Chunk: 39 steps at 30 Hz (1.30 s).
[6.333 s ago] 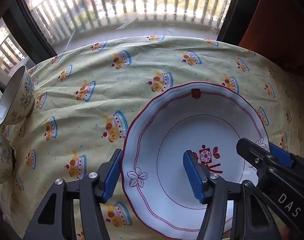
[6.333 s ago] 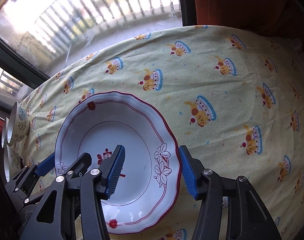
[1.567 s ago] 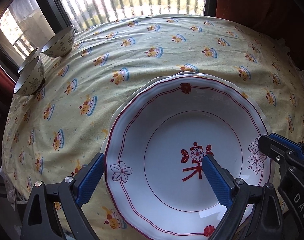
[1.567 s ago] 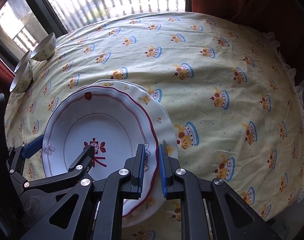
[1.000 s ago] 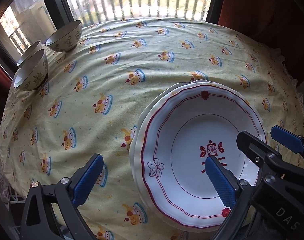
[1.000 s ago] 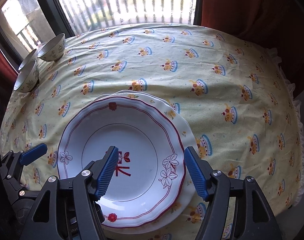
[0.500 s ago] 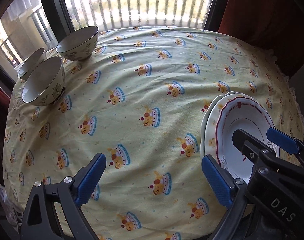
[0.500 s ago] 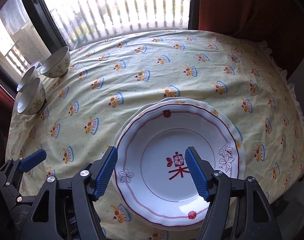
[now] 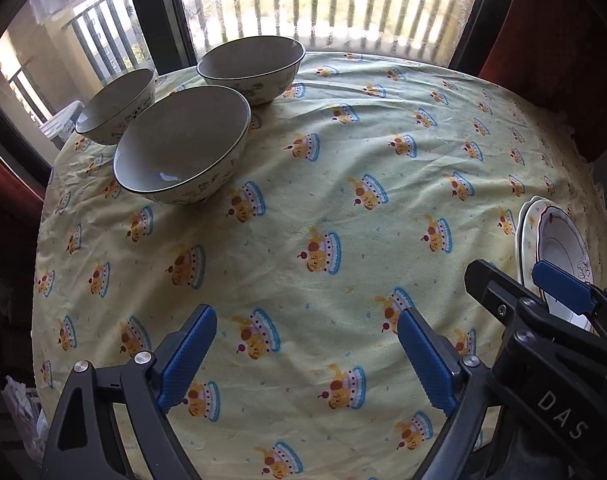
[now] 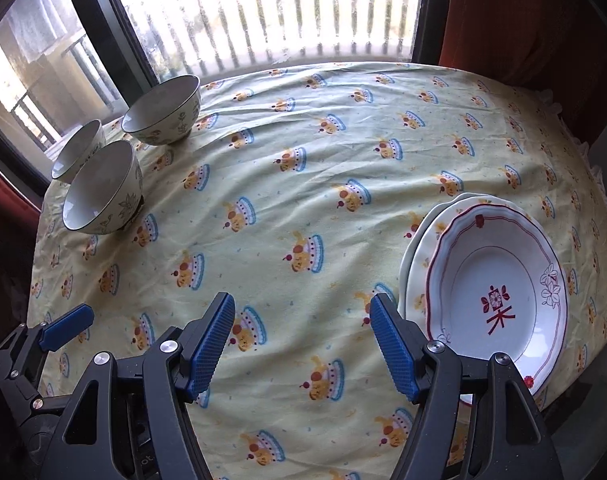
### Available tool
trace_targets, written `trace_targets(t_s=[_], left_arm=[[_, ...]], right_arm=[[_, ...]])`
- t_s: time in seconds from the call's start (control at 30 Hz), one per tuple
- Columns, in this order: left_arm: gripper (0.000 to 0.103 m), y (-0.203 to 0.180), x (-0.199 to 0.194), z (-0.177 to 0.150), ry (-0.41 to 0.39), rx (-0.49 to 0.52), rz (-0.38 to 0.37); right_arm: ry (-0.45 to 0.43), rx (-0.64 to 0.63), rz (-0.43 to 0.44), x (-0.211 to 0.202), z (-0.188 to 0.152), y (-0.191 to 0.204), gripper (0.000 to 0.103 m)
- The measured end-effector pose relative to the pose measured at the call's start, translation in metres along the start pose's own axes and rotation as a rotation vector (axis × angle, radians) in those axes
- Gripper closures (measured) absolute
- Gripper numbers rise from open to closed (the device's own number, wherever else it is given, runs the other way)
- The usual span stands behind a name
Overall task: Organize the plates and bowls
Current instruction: 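Move both grippers to the large white bowl and grasp its rim, then lift the large white bowl with both grippers and carry it toward the other bowls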
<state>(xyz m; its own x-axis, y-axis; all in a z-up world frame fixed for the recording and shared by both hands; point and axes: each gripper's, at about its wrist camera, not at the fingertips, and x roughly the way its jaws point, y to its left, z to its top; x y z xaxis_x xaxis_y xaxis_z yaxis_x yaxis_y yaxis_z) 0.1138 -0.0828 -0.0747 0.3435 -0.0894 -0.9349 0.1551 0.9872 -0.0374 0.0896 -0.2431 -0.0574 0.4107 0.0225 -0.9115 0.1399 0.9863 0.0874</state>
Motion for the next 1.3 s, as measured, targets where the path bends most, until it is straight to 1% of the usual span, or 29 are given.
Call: trace_targets(t_s=[0.2, 0.3, 0.37, 0.43, 0.5, 0.57, 0.67, 0.73, 0.77, 0.93, 1.03, 1.13, 1.2, 1.23, 1.3], left_arm=[[0.011, 0.034, -0.007, 0.014, -0.016, -0.008, 0.027], [0.011, 0.047, -0.010, 0.025, -0.034, -0.017, 0.060], [0.012, 0.056, -0.008, 0.034, -0.041, -0.034, 0.063], [0.015, 0.065, -0.005, 0.043, -0.049, -0.052, 0.073], [0.018, 0.074, -0.002, 0.051, -0.056, -0.076, 0.111], [0.018, 0.083, 0.003, 0.060, -0.057, -0.092, 0.131], [0.018, 0.095, 0.013, 0.074, -0.064, -0.089, 0.165], [0.021, 0.103, 0.020, 0.084, -0.058, -0.097, 0.174], [0.023, 0.106, 0.023, 0.088, -0.053, -0.102, 0.170], [0.026, 0.121, 0.039, 0.108, -0.052, -0.118, 0.172], [0.030, 0.127, 0.047, 0.114, -0.047, -0.125, 0.172], [0.035, 0.134, 0.057, 0.119, -0.028, -0.136, 0.168], [0.044, 0.137, 0.063, 0.120, -0.012, -0.144, 0.148], [0.047, 0.138, 0.066, 0.121, -0.010, -0.145, 0.138], [0.056, 0.138, 0.069, 0.121, -0.011, -0.134, 0.128]], right_arm=[[-0.001, -0.015, -0.020, 0.000, 0.009, 0.041, 0.030], [0.013, -0.022, -0.016, 0.003, 0.019, 0.056, 0.030], [0.007, -0.039, -0.026, 0.003, 0.028, 0.066, 0.030], [-0.008, -0.052, -0.022, 0.005, 0.037, 0.075, 0.030], [-0.018, -0.061, -0.011, 0.009, 0.046, 0.083, 0.030], [-0.012, -0.068, -0.003, 0.015, 0.056, 0.092, 0.030], [-0.026, -0.081, 0.009, 0.023, 0.070, 0.107, 0.031], [-0.020, -0.082, 0.016, 0.032, 0.079, 0.117, 0.033], [-0.013, -0.077, 0.025, 0.037, 0.083, 0.122, 0.035], [0.000, -0.044, 0.047, 0.060, 0.104, 0.137, 0.039], [0.008, -0.037, 0.056, 0.072, 0.113, 0.145, 0.042], [0.020, -0.036, 0.069, 0.083, 0.117, 0.153, 0.048], [0.036, -0.036, 0.078, 0.091, 0.118, 0.157, 0.056], [0.042, -0.037, 0.087, 0.095, 0.119, 0.160, 0.059], [0.049, -0.036, 0.101, 0.101, 0.120, 0.162, 0.066]])
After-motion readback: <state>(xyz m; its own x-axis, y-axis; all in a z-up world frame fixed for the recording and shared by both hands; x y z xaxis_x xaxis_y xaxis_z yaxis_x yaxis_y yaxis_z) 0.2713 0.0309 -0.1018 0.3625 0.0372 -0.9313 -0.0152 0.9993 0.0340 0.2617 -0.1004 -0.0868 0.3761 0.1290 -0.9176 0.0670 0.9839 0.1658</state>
